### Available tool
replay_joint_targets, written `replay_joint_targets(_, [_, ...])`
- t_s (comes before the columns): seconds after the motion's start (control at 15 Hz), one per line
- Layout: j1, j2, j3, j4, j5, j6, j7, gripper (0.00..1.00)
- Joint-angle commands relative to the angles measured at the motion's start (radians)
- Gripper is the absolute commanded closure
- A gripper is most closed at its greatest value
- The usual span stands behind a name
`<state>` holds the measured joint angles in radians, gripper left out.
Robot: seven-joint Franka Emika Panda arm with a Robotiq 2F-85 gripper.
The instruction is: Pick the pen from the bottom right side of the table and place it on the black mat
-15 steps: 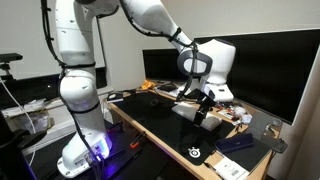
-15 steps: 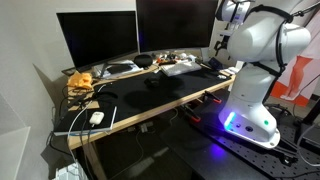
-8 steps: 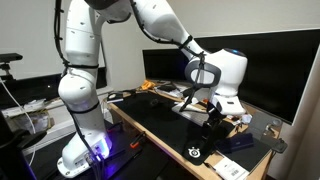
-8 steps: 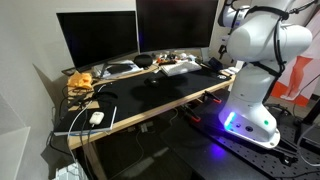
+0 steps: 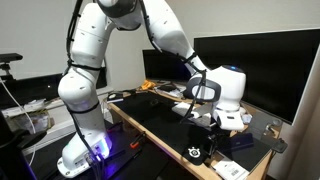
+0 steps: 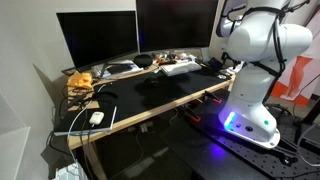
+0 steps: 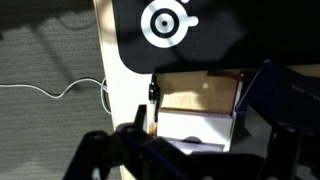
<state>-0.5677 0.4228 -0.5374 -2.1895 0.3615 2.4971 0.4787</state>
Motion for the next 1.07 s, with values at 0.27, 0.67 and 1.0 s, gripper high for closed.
replay_joint_targets(0.27, [0.007,0.072,-0.003,-0.012,0.003,0.092,0.047,0.0])
replay_joint_targets(0.67, [0.013,0.091,-0.008,-0.053,-0.003,0.144,0.035,0.0])
replay_joint_targets(1.0, [0.02,0.102,-0.007,-0.061,-0.001,0.174,0.04,0.34])
